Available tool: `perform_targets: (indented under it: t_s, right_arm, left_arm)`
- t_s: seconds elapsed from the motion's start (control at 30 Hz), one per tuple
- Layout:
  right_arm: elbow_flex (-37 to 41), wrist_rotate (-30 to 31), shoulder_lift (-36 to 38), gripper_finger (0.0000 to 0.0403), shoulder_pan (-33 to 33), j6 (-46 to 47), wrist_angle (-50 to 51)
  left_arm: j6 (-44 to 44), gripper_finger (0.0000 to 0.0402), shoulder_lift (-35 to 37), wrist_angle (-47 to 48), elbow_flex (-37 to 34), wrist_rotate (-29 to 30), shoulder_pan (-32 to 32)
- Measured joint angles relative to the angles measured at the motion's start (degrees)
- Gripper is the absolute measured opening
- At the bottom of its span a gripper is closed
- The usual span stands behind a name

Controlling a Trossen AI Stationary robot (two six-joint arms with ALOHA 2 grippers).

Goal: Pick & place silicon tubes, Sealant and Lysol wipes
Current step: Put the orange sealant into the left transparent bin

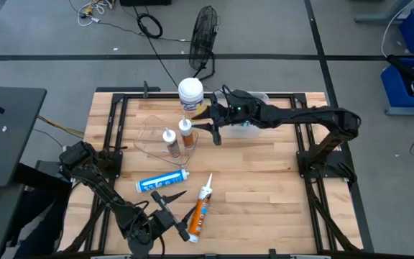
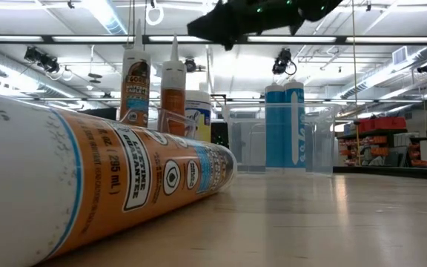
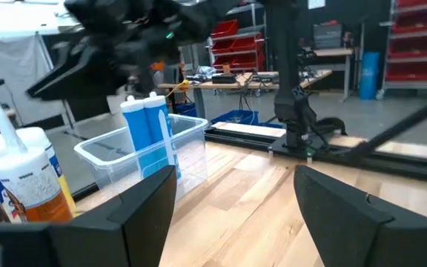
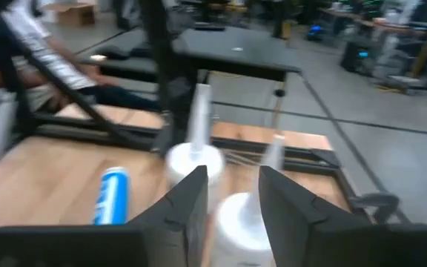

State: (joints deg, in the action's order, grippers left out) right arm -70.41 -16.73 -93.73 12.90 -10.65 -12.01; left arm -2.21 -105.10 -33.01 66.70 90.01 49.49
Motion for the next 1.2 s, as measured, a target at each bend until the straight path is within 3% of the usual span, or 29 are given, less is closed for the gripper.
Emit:
perform_targets:
  t_s: [0.27, 0.43, 0.63, 0.73, 0.83, 1.13, 1.2]
  right_arm:
    - [0.0, -12.4, 7.6, 0.0116, -4.6, -0.3, 7.8]
    - [0.0, -15.1, 11.7, 0.0106, -9.9, -0.5, 11.4]
    - [0.1, -17.2, 18.3, 0.0089, -17.7, -0.1, 14.0]
    - [3.3, -14.3, 22.1, 0.0077, -22.8, -1.3, 14.2]
    - [9.7, -9.4, 25.7, 0.0065, -28.4, 0.0, 9.3]
    - [32.9, 11.9, 34.8, 0.0055, -45.1, 3.2, -12.5]
    - [36.7, 17.2, 35.4, 0.0055, -47.9, 3.2, -17.7]
  left_arm:
    - [-8.4, 0.0277, 0.0, 0.3, 0.0, -3.8, -1.7]
    - [-15.7, 0.0277, 0.0, 1.7, 0.0, -10.5, -2.5]
    - [-25.5, 0.0277, 0.0, 6.1, 0.0, -27.4, -5.4]
    - [-25.7, 0.0277, 0.0, 9.3, 0.0, -33.2, -6.9]
    - [-28.0, 0.0277, 0.0, 12.2, 0.0, -35.0, -8.4]
    - [-55.1, 0.0277, 0.5, 32.9, -0.1, -46.0, -12.0]
    - [-60.2, 0.0277, 0.5, 36.0, 0.0, -50.6, -12.7]
